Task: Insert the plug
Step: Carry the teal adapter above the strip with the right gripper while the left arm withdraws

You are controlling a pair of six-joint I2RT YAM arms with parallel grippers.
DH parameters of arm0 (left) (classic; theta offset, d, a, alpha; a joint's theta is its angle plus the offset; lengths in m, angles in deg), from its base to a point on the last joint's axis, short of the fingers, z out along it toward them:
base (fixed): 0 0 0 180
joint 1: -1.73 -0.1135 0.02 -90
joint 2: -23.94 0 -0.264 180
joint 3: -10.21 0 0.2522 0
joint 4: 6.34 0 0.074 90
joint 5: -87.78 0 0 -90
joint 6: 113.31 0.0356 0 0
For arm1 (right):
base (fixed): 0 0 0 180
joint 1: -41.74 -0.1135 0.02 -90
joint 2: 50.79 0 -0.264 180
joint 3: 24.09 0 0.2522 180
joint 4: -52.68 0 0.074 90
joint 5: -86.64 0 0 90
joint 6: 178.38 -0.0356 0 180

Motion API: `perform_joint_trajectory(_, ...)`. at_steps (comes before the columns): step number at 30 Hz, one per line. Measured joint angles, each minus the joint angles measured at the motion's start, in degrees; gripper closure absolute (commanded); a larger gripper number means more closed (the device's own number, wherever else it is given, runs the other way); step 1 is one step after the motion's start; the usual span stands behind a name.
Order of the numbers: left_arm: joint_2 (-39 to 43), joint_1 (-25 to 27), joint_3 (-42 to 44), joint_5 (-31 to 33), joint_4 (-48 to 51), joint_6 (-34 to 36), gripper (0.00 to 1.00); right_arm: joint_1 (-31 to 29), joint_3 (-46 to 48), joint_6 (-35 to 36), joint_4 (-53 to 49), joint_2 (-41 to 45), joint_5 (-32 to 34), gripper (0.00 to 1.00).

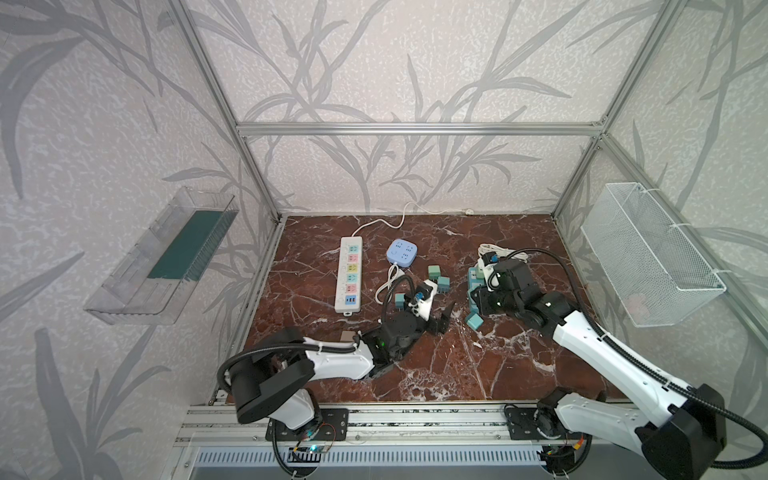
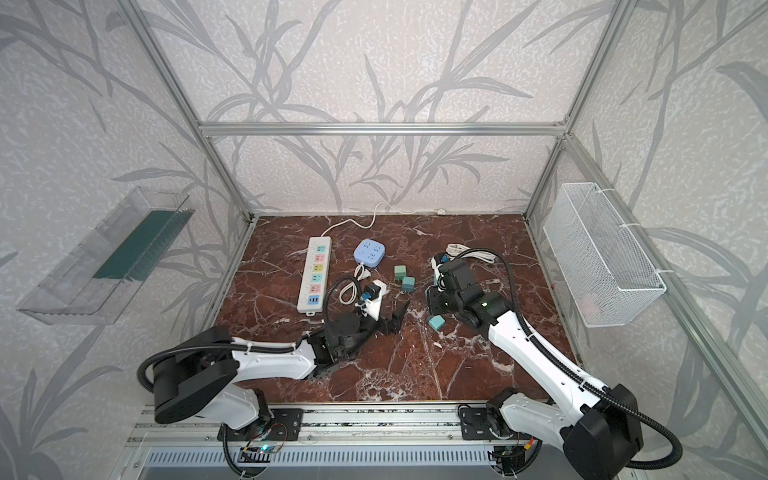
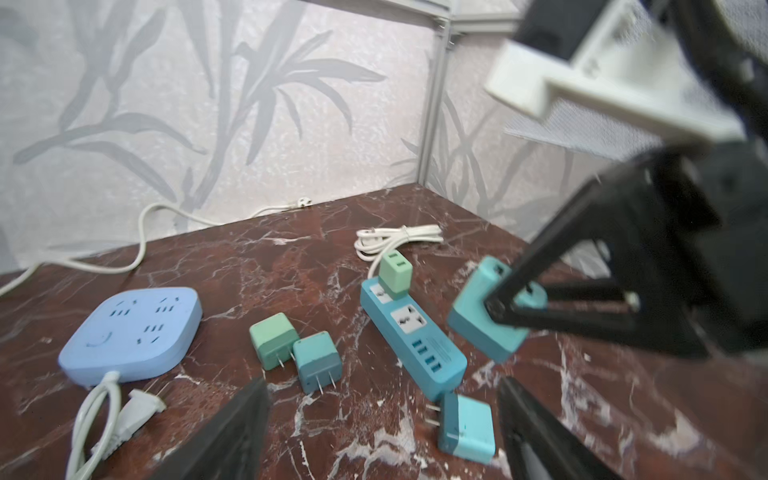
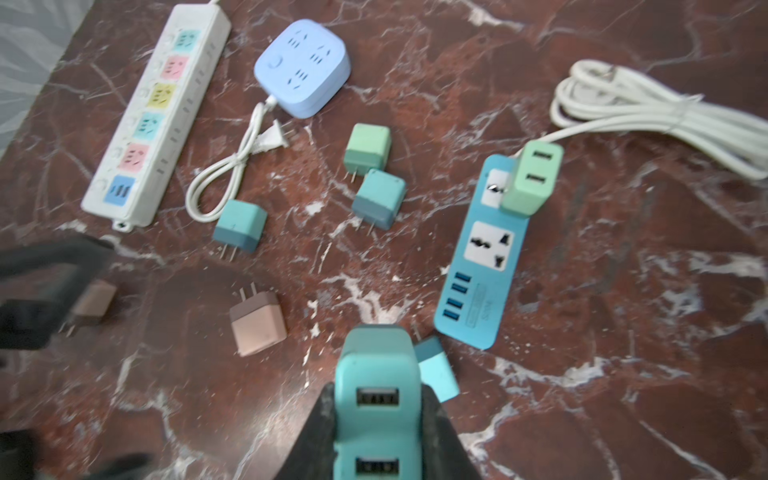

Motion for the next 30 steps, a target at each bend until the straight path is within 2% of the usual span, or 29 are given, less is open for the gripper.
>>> perform_joint_trajectory(3, 2.8, -8.4, -10.5, -2.5, 14.6, -12.9, 0.22, 0.9, 0.0, 0.6, 2.5, -2.3, 4.1, 1.0)
perform_joint_trajectory(5, 3.8, -12.8, -15.2, -4.4, 20.4, -17.1, 0.22, 2.4, -0.5, 0.8, 3.5, -4.7, 5.4, 1.0)
perform_joint_trajectory(7, 4.9, -14.9, -17.3, -5.9, 24.3, -18.3, 0.21, 3.9, -1.6, 1.0, 4.1, -7.6, 6.1, 1.0)
perform_joint_trajectory(19, 1.9, -18.1, -21.0, -21.8, 41.3, -18.4, 0.21, 9.6, -4.2, 0.4, 6.9, -18.3, 5.0, 1.0)
perform_joint_trajectory(30, 1.9, -18.6, -21.3, -27.3, 44.5, -20.7, 0.22, 9.8, -4.2, -0.8, 7.5, -21.1, 4.3, 1.0)
